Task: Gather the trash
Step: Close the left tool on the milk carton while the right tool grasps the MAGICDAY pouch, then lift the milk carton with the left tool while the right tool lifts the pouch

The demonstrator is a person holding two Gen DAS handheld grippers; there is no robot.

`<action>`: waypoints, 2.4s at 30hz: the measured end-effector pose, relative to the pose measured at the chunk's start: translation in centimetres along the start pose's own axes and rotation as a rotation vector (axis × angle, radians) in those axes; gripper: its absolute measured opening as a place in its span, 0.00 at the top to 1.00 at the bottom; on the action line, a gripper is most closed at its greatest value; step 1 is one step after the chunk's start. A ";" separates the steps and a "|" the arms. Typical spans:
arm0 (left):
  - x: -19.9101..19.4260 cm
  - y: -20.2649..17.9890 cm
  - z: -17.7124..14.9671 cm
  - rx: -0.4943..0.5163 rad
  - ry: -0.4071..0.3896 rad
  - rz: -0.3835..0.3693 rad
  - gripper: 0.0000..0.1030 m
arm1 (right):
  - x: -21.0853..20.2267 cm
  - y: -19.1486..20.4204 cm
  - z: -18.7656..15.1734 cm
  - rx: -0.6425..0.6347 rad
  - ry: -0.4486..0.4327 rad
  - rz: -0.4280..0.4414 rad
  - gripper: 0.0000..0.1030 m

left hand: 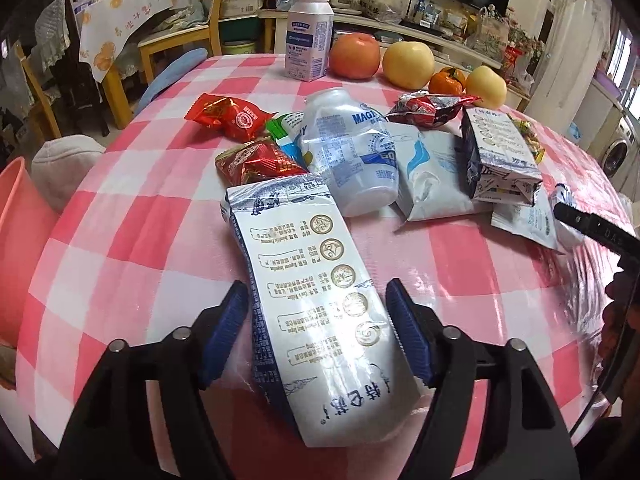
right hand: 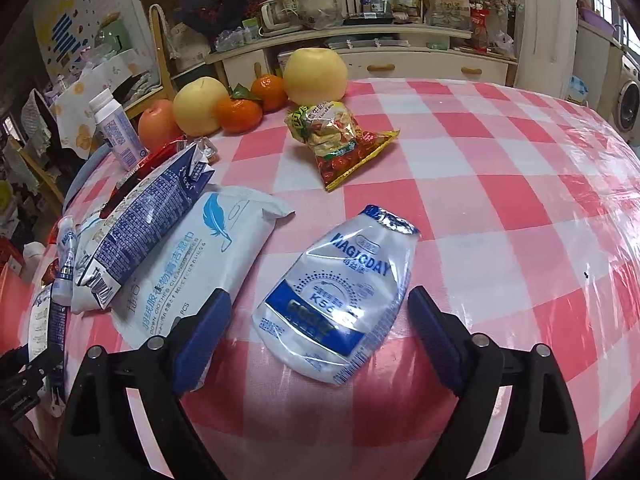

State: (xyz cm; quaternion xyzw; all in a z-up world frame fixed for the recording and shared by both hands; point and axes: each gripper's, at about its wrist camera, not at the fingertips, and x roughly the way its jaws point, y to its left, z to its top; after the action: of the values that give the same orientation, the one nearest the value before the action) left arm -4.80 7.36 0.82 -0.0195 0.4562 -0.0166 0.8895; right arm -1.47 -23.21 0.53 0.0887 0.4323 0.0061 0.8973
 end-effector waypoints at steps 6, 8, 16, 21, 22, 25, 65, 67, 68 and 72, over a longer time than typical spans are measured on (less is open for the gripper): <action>0.1 0.5 0.2 0.003 -0.007 0.007 0.25 | 0.2 -0.3 -0.1 -0.013 0.004 -0.052 0.20; 0.1 0.5 0.1 0.006 -0.013 0.009 0.27 | 0.1 -0.3 -0.2 -0.024 0.001 -0.078 0.30; -0.1 0.6 0.0 0.020 -0.027 -0.020 0.38 | -0.3 -0.9 -0.4 -0.030 -0.009 -0.126 0.60; -0.3 1.4 0.1 0.004 -0.028 -0.035 0.42 | -0.8 -1.0 -0.5 -0.023 -0.029 -0.137 0.32; -0.3 1.6 0.1 0.001 -0.028 -0.040 0.42 | -1.0 -0.9 -0.4 -0.027 -0.047 -0.144 0.27; -0.4 1.9 0.1 -0.003 -0.033 -0.052 0.42 | -0.9 -0.8 0.1 -0.036 -0.061 -0.157 0.22; -1.2 2.7 -0.5 0.058 -0.007 -0.106 0.36 | -4.9 8.3 -1.1 -0.194 -0.197 -0.094 0.43; -0.8 2.6 -0.5 0.066 -0.004 -0.085 0.40 | -5.3 9.7 -1.4 -0.221 -0.203 -0.069 0.42; -0.7 2.6 -0.5 0.069 -0.012 -0.080 0.40 | -5.4 10.2 -1.6 -0.232 -0.207 -0.059 0.42; -1.2 3.2 -0.3 0.066 -0.034 -0.068 0.41 | -6.1 12.3 -2.1 -0.265 -0.216 -0.011 0.43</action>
State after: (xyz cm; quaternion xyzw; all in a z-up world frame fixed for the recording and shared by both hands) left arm -5.65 10.57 1.44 -0.0060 0.4393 -0.0613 0.8962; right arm -6.10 -11.30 5.99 -0.0325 0.3292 0.0486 0.9424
